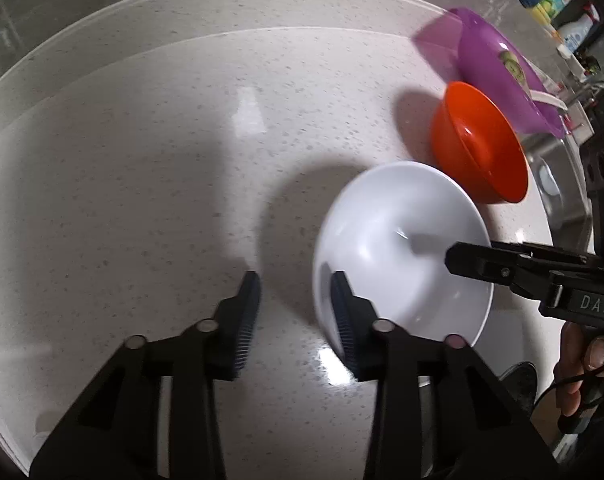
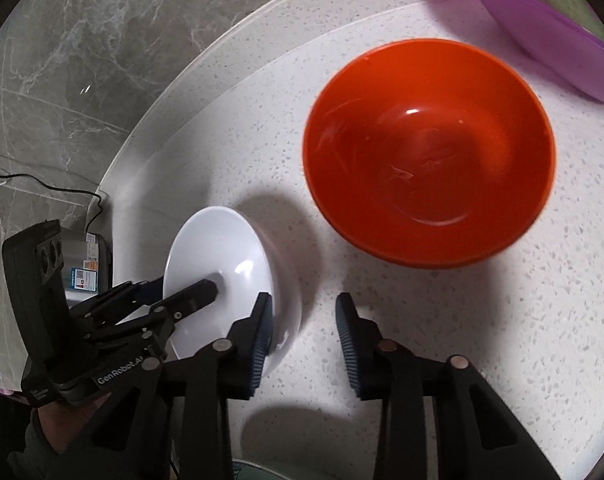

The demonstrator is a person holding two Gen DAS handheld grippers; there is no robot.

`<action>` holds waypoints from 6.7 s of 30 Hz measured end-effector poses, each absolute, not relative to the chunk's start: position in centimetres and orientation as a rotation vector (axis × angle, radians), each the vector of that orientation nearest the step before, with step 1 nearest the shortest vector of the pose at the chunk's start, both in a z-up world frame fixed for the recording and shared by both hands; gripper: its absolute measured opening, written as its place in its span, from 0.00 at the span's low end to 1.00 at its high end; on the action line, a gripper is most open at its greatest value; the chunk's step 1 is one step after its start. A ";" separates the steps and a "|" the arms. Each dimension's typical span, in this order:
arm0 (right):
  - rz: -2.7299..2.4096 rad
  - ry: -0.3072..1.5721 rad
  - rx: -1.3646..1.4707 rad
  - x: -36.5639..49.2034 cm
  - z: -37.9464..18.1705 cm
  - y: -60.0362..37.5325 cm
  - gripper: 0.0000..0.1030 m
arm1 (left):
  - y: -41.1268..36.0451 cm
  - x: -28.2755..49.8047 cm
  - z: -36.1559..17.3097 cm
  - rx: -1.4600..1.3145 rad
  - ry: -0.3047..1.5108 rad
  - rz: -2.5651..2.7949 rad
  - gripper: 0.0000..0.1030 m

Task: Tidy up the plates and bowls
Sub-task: 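Close the left gripper on the white bowl rim while the right gripper grips it too, then carry the white bowl into the blue-green bowl and open both grippers, then reach to the orange bowl and close both grippers on its rim, then carry the orange bowl into the white bowl and open both grippers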

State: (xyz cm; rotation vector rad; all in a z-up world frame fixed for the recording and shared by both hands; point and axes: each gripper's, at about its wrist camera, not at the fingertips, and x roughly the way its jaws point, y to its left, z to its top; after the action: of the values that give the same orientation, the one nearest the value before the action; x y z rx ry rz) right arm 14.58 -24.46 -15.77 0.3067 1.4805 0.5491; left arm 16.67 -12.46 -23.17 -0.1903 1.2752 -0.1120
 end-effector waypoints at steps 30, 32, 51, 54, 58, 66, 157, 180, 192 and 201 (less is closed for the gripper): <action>0.449 1.372 0.257 2.8 -2.4 -30.7 0.13 | -22.8 5.2 -12.9 -0.060 1.184 -0.382 0.10; 0.424 1.399 0.275 1.3 -3.6 -31.3 0.13 | -23.5 4.0 -14.4 -0.047 1.219 -0.390 0.10; 0.365 1.492 0.323 -2.1 -10.4 -32.2 0.12 | -26.7 2.7 -21.8 0.056 1.300 -0.337 0.10; 0.362 1.486 0.269 -2.0 -10.3 -31.7 0.11 | -26.6 2.8 -22.1 0.055 1.288 -0.329 0.10; 0.354 1.471 0.188 -2.1 -10.1 -31.0 0.10 | -26.3 2.7 -22.0 0.042 1.283 -0.326 0.11; 0.339 1.467 0.137 -2.0 -10.1 -30.4 0.10 | -26.3 2.1 -20.3 0.041 1.220 -0.353 0.48; 0.393 1.358 0.427 17.7 -11.1 -32.7 0.12 | -23.5 23.1 -16.9 -0.070 1.190 -0.308 0.08; 0.429 1.431 0.445 2.7 -5.9 -32.3 0.12 | -22.9 4.4 -13.1 -0.079 1.222 -0.423 0.09; 0.375 1.500 0.451 -1.4 -8.7 -33.4 0.12 | -24.8 -0.4 -16.6 -0.025 1.255 -0.426 0.09; 0.374 1.492 0.385 -1.5 -9.6 -32.8 0.10 | -24.5 0.1 -17.3 -0.032 1.243 -0.389 0.09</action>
State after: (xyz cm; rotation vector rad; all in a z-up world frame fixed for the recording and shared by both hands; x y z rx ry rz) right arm -1.54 -32.84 -9.55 0.3845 1.4923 0.3742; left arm 0.06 -24.50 -17.32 -0.0317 1.2434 -0.3887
